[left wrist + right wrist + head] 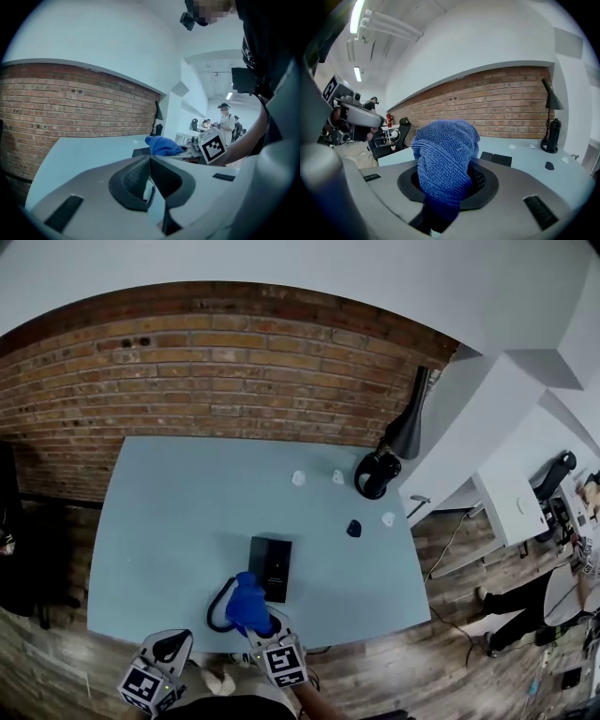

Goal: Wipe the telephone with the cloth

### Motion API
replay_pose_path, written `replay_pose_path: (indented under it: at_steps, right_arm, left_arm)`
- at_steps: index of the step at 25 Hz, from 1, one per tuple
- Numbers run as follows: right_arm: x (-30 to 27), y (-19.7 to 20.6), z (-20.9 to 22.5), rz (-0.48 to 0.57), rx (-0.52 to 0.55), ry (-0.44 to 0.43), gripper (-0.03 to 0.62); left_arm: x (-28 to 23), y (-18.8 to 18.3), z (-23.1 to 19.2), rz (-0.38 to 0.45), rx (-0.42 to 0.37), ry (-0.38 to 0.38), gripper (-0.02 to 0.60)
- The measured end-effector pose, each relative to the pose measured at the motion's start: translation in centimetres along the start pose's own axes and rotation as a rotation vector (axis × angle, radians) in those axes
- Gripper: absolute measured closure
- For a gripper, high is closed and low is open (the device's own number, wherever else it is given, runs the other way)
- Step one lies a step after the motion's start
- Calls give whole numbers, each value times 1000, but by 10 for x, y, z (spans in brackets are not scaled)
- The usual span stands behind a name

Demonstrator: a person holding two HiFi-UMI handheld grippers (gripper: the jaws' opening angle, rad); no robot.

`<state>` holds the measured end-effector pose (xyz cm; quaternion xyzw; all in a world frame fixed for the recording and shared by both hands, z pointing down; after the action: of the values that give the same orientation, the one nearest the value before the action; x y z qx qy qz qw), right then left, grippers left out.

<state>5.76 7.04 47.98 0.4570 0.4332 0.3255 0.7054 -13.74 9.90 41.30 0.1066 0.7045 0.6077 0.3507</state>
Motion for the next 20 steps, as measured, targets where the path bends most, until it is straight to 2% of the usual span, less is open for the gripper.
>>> replay_pose_path:
  at_steps: [4,8,12,15,20]
  right_arm:
    - [-29,-10,38,15,-23,38,457]
    - [-58,-21,68,39,-10,80,457]
    - [-89,-35,88,69,35,100,457]
    - [-112,-41,100,70,54,129,457]
    - [-151,-52,112,60,68,152,457]
  left_arm:
    - [-11,-2,-14,-16,26,-47,574]
    - [-20,1,-27,15,40,-60,574]
    - [-19,4,-43,-31,42,-102,574]
    - [-16,4,-57,-27,40,-116,574]
    - [-11,-2,-78,-56,88,-147,574]
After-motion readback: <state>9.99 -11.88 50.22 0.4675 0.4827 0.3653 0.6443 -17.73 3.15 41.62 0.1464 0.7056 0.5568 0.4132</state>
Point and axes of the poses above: the fingertips, and each gripper's own axes: x backward along the fingers, z to its right, y out of its underside, the point moved 6 cm from there along x, backward along the fingers, and after that the axes turned 9 degrees about -x, right-handed, at the moved point
